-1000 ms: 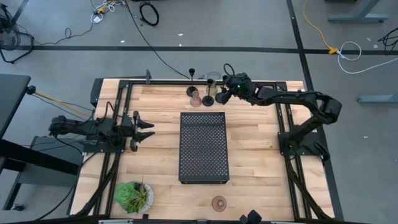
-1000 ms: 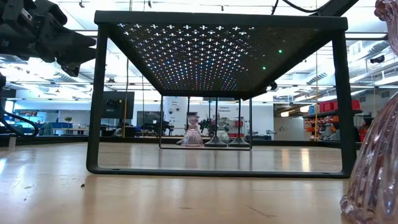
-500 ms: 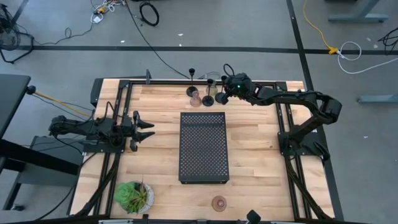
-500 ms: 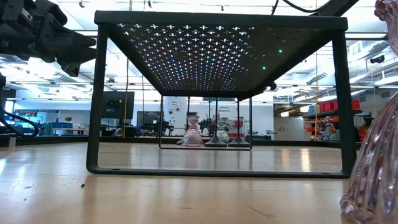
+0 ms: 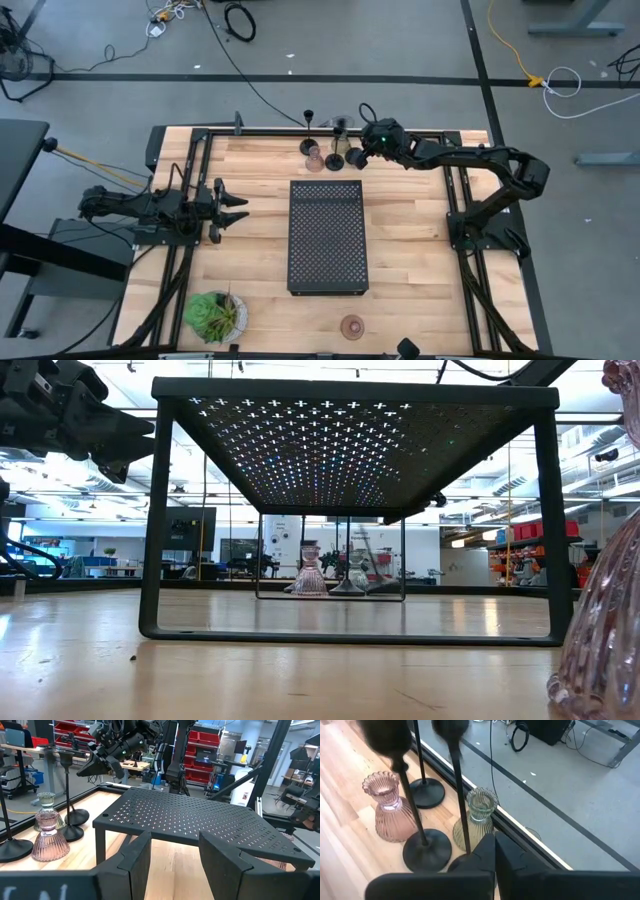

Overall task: Pick & Place candle stick holders
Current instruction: Put the right black candle holder on the shelf

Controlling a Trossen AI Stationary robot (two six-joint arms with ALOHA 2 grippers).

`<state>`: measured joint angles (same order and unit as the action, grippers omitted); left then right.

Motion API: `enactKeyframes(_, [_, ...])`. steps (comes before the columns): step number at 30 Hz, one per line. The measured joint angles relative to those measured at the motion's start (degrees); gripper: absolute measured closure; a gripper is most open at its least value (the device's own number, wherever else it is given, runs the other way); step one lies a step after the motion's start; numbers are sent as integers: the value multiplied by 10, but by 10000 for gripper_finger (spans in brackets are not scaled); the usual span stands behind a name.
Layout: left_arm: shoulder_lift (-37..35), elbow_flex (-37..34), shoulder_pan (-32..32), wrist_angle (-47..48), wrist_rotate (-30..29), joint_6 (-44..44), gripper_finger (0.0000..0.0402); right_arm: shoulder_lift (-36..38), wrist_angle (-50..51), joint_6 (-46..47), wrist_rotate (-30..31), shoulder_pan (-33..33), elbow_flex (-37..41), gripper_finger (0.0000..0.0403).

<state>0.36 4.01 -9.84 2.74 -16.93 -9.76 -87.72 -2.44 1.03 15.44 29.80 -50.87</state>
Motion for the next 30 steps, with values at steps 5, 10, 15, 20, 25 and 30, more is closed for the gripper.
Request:
enactKeyframes(5, [0, 0, 0, 0, 0, 0, 232, 0, -1, 1, 0, 0, 0, 403])
enactKeyframes(10, [0, 0, 0, 0, 0, 0, 232, 0, 7, 7, 0, 0, 0, 403])
enactKeyframes(15, [0, 0, 0, 0, 0, 0, 232, 0, 9, 2, 2, 0, 0, 402])
enactKeyframes(20, [0, 0, 0, 0, 0, 0, 232, 0, 8, 2, 2, 0, 0, 394])
enactKeyframes(25, [0, 0, 0, 0, 0, 0, 232, 0, 8, 2, 1, 0, 0, 373])
enactKeyframes(30, [0, 0, 0, 0, 0, 1, 232, 0, 13, -1, -4, 0, 0, 336])
